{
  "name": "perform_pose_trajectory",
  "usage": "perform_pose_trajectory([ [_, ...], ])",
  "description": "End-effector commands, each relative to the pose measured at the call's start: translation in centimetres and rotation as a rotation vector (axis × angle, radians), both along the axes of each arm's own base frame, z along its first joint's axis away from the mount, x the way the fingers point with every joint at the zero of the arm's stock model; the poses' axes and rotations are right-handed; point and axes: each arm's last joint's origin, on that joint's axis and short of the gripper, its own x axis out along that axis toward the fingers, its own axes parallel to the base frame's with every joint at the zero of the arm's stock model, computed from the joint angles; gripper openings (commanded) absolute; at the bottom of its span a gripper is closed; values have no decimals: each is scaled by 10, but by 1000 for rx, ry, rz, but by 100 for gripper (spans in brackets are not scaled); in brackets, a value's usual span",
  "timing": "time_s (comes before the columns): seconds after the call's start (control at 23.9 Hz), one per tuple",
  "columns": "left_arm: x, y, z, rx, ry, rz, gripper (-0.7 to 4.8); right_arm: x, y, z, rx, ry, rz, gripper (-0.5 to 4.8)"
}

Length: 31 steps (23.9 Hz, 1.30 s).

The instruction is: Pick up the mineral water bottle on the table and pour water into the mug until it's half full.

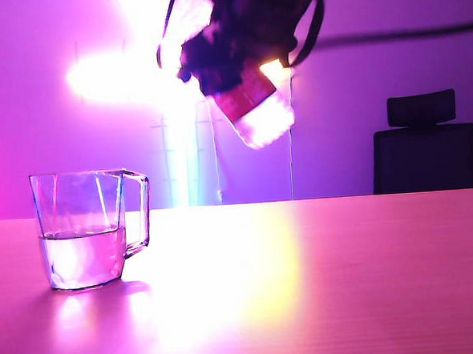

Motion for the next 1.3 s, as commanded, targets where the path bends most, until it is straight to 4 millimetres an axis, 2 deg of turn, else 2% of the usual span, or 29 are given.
perform_pose_trajectory([
  [0.04,0,0,2,-6,-7,-2,-2,-3,-9,14,231,64,-6,239],
  [0.21,0,0,2,-6,-7,-1,-2,-7,-20,2,320,83,1,239],
  [0.5,0,0,2,-6,-7,0,-2,-11,-59,-48,494,182,-63,238],
  [0.67,0,0,2,-6,-7,1,-2,-14,-80,-71,515,181,-118,238],
  [1.0,0,0,2,-6,-7,0,-2,-21,-97,-95,510,187,-151,238],
  [1.3,0,0,2,-6,-7,0,-2,-21,-98,-106,492,219,-157,238],
])
